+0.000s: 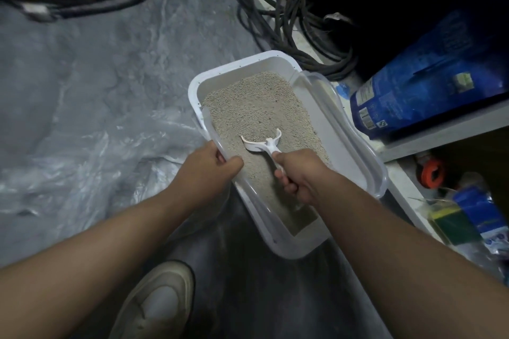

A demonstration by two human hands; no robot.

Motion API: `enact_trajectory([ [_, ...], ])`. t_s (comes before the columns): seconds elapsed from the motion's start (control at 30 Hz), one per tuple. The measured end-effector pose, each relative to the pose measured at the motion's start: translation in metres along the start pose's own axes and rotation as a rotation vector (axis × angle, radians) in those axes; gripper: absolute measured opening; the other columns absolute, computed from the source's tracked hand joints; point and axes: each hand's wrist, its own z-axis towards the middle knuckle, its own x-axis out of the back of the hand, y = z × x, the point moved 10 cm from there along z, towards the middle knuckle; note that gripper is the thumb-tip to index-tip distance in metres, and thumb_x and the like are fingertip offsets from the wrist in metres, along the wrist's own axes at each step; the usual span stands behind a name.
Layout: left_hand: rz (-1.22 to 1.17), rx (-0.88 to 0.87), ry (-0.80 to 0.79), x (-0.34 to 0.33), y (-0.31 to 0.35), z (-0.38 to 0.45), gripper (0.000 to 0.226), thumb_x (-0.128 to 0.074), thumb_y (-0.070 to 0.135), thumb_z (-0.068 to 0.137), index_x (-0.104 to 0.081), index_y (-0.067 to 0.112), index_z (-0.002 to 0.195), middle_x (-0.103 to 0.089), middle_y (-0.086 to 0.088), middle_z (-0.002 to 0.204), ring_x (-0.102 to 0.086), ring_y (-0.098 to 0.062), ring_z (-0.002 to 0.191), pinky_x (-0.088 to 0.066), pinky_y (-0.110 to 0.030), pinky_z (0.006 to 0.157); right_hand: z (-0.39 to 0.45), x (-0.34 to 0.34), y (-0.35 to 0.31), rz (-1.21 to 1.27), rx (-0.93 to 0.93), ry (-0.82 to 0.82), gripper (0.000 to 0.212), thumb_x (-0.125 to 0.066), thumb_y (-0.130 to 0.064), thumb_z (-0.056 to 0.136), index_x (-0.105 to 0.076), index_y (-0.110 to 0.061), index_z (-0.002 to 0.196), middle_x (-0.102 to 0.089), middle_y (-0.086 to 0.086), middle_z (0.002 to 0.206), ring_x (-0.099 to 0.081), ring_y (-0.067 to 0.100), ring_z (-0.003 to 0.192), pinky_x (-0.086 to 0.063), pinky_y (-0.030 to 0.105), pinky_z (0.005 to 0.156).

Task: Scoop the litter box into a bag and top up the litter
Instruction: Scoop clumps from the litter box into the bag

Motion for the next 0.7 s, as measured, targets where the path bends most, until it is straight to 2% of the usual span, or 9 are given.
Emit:
enact_trajectory([
  [0.1, 0.037, -0.013, 0.004, -0.001, 0.002, 0.004, 0.022, -0.066, 0.038, 0.093, -0.059, 0.019, 0.085, -0.068, 0.002, 0.08, -0.068, -0.018, 0.071, -0.055, -0.035, 0.069, 0.015, -0.015, -0.02, 0.008, 0.055, -0.015, 0.022, -0.06, -0.026, 0.1, -0.06, -0.007, 0.09, -0.053, 0.004, 0.054, -0.033, 0.009, 0.03, -0.021, 0.016, 0.034],
  [0.23, 0.079, -0.058, -0.002, -0.001, 0.007, 0.004, 0.025, -0.064, 0.029, 0.096, -0.058, 0.01, 0.081, -0.066, 0.003, 0.068, -0.059, 0.002, 0.054, -0.043, -0.013, 0.053, 0.036, -0.031, -0.038, -0.031, 0.119, -0.036, 0.023, -0.055, -0.026, 0.102, -0.059, -0.007, 0.091, -0.054, 0.007, 0.057, -0.039, 0.013, 0.034, -0.026, 0.017, 0.036],
  [0.3, 0.097, -0.071, -0.01, -0.001, 0.005, 0.005, 0.025, -0.064, 0.03, 0.096, -0.059, 0.01, 0.083, -0.067, 0.001, 0.067, -0.059, 0.002, 0.053, -0.042, -0.013, 0.05, 0.048, -0.04, -0.037, -0.033, 0.119, -0.06, 0.023, -0.051, -0.027, 0.104, -0.06, -0.007, 0.097, -0.054, 0.01, 0.062, -0.045, 0.017, 0.04, -0.035, 0.021, 0.039],
  [0.4, 0.123, -0.035, -0.028, -0.003, -0.004, 0.008, 0.025, -0.063, 0.04, 0.096, -0.055, 0.02, 0.084, -0.067, 0.005, 0.069, -0.062, -0.004, 0.059, -0.045, -0.023, 0.056, 0.061, -0.045, -0.034, -0.054, 0.159, -0.037, 0.022, -0.049, -0.026, 0.103, -0.061, -0.009, 0.098, -0.056, 0.011, 0.062, -0.049, 0.019, 0.042, -0.046, 0.031, 0.046],
  [0.53, 0.122, -0.039, -0.041, -0.004, -0.005, 0.008, 0.02, -0.061, 0.043, 0.097, -0.052, 0.026, 0.089, -0.065, 0.01, 0.081, -0.063, -0.003, 0.072, -0.044, -0.021, 0.061, 0.061, -0.045, -0.035, -0.069, 0.178, -0.015, 0.027, -0.047, -0.027, 0.098, -0.062, -0.006, 0.089, -0.059, 0.012, 0.062, -0.05, 0.019, 0.043, -0.045, 0.031, 0.046],
  [0.63, 0.112, -0.033, -0.039, -0.003, -0.002, 0.006, 0.022, -0.061, 0.041, 0.097, -0.051, 0.026, 0.086, -0.064, 0.011, 0.077, -0.062, -0.002, 0.067, -0.042, -0.021, 0.057, 0.057, -0.047, -0.043, -0.082, 0.227, 0.015, 0.047, -0.044, -0.042, 0.095, -0.062, -0.003, 0.075, -0.057, 0.011, 0.056, -0.05, 0.02, 0.042, -0.041, 0.031, 0.047],
  [0.7, 0.131, -0.031, -0.041, -0.002, 0.0, 0.005, 0.023, -0.061, 0.04, 0.098, -0.049, 0.026, 0.084, -0.062, 0.014, 0.076, -0.059, 0.001, 0.066, -0.038, -0.017, 0.055, 0.051, -0.043, -0.047, -0.17, 0.341, 0.108, 0.055, -0.043, -0.05, 0.093, -0.063, -0.004, 0.072, -0.061, 0.009, 0.06, -0.055, 0.024, 0.051, -0.042, 0.032, 0.053],
])
